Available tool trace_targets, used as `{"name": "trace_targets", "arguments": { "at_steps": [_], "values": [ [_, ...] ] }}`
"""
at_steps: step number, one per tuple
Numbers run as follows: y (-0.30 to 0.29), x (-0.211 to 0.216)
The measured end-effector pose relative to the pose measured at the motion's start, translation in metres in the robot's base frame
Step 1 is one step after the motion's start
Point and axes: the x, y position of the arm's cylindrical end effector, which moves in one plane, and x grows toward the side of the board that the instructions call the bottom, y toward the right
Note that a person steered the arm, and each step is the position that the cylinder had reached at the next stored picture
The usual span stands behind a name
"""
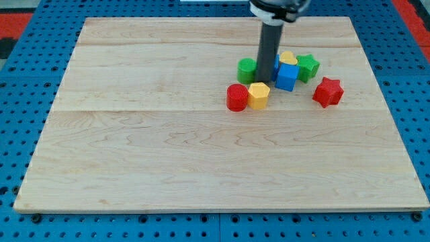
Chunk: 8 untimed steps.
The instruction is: Push the yellow heart into the blue cube
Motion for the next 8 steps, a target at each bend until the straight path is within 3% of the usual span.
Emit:
{"name": "trace_targets", "arguments": {
  "at_steps": [2,3,5,8],
  "values": [
    [-0.011,-0.069],
    [0.052,-0.076],
    [0.042,-0.044],
    [0.096,-0.017]
  ]
}}
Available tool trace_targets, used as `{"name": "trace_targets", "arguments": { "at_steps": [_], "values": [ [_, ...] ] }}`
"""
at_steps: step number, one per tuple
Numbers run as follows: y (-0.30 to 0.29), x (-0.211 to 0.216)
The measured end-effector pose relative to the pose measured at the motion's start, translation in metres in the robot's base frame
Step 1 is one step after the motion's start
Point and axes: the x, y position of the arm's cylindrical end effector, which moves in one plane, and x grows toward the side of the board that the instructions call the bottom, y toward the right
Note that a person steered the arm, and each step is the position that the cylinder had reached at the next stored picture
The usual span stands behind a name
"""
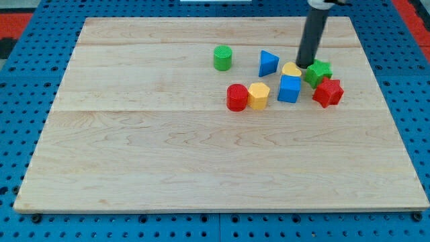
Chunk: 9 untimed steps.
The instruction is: Push the yellow heart into the blue cube
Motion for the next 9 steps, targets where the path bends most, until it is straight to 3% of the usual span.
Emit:
{"name": "trace_targets", "arguments": {
  "at_steps": [5,7,9],
  "values": [
    [-0.069,0.014],
    [-0.080,-0.015],
    [-0.109,-0.010]
  ]
}}
